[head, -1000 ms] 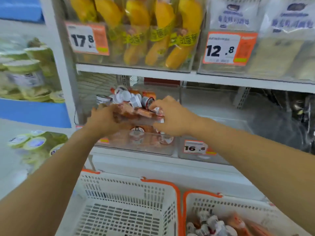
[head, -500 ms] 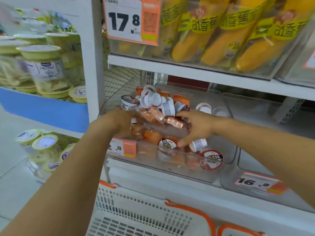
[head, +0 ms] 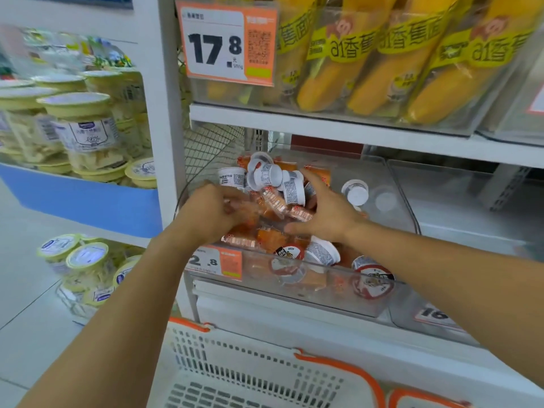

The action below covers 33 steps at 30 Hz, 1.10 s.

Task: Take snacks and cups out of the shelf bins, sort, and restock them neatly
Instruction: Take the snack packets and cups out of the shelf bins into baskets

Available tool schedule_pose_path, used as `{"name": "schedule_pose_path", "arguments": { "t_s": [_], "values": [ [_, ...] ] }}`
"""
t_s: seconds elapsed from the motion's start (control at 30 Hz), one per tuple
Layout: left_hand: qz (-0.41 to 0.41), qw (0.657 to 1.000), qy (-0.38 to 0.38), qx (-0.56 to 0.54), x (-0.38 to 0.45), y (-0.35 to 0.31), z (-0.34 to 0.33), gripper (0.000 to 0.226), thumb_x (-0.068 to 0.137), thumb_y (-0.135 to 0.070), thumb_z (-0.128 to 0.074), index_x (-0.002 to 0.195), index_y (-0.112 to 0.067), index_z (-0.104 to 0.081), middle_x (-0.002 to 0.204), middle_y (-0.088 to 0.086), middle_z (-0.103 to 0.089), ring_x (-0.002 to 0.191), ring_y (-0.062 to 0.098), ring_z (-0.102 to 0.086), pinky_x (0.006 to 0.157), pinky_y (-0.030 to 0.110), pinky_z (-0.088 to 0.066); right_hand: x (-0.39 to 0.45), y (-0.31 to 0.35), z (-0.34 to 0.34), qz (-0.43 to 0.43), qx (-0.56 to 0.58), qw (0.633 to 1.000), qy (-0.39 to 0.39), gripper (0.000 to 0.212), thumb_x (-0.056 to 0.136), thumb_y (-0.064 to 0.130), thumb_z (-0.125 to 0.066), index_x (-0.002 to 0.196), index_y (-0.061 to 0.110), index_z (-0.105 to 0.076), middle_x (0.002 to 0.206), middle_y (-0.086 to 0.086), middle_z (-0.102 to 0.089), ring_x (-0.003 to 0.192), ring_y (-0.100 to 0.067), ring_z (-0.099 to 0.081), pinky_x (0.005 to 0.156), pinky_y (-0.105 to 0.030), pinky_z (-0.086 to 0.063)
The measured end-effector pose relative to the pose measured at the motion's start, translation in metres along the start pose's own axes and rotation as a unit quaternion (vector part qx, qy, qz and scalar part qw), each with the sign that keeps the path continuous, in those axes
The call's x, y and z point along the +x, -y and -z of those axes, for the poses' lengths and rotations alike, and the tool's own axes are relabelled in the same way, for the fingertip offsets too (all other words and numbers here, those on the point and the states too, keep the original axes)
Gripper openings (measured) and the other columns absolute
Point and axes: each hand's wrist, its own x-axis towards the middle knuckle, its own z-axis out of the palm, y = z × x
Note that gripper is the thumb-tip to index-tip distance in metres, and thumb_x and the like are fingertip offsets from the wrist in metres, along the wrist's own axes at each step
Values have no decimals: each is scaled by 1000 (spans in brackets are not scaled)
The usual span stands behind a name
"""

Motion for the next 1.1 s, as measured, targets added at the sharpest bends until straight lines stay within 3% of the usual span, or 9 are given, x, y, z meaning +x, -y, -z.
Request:
{"name": "schedule_pose_path", "arguments": {
  "t_s": [0.07, 0.17, 0.23, 0.33, 0.53, 0.63, 0.8, 0.93, 1.1],
  "values": [
    [0, 1000, -26, 9, 1, -3, -3, 50, 87, -39, -73, 133, -23, -59, 121, 9, -60, 93, 21, -60, 82, 27, -43, 4, 2, 4, 7, -23, 1000, -20, 123, 60, 51, -92, 155, 46, -14, 147, -3, -51, 132, -28, -51, 105, -41, -47],
    [40, 999, -18, 30, 4, -5, -11, 79, 91, -43, -67, 153, -21, -23, 146, 19, -39, 122, 39, -54, 102, 46, -42, 15, 11, 7, 41, -71, 996, -18, 126, 54, 54, -93, 154, 50, -15, 157, -5, -31, 145, -31, -30, 113, -46, -36],
    [60, 998, 1, 28, 6, -7, -13, 93, 94, -44, -61, 159, -21, 2, 155, 25, -27, 128, 43, -49, 107, 48, -37, 21, 21, 6, 64, -89, 994, 7, 127, 58, 47, -94, 156, 46, -13, 160, -4, -24, 147, -30, -26, 114, -45, -32],
    [48, 999, 17, -2, 13, -6, -13, 100, 96, -38, -62, 157, -19, 15, 149, 23, -42, 127, 39, -51, 103, 40, -39, 32, 31, 2, 91, -139, 986, 3, 127, 59, 46, -93, 157, 43, -12, 158, -6, -26, 143, -31, -32, 112, -45, -38],
    [35, 993, 71, -87, 31, 11, -7, 132, 72, -33, -87, 157, -30, 14, 136, 4, -62, 124, 22, -58, 100, 26, -38, 55, 45, -10, 85, -229, 969, 46, 129, 56, 48, -93, 157, 45, -14, 164, -2, -18, 146, -40, -17, 114, -52, -33],
    [19, 987, 101, -120, 38, 18, -6, 141, 52, -32, -98, 156, -44, -2, 133, -2, -63, 122, 19, -60, 111, 33, -40, 61, 47, -13, 99, -267, 957, 62, 129, 54, 41, -94, 156, 43, -17, 163, 1, -25, 146, -38, -23, 114, -53, -34],
    [-7, 993, 72, -98, 37, 15, -8, 103, 51, -27, -99, 134, -37, -39, 107, -3, -69, 101, 19, -66, 95, 37, -52, 63, 35, -5, 135, -211, 967, 43, 110, 52, 36, -93, 148, 39, -40, 148, 1, -51, 132, -27, -48, 105, -44, -44],
    [-38, 991, 46, -116, 29, 13, -11, 90, 55, -25, -97, 125, -39, -43, 99, -1, -72, 90, 18, -69, 85, 37, -56, 57, 30, 7, 124, -164, 978, 21, 102, 51, 29, -93, 142, 39, -49, 141, 6, -58, 124, -20, -55, 101, -37, -46],
    [-52, 984, 36, -168, 20, 8, -6, 88, 56, -17, -97, 123, -40, -45, 93, -1, -73, 83, 19, -71, 77, 38, -59, 41, 24, 15, 102, -85, 991, 1, 102, 43, 38, -87, 140, 42, -54, 138, 13, -60, 125, -13, -56, 107, -40, -46]
  ]
}}
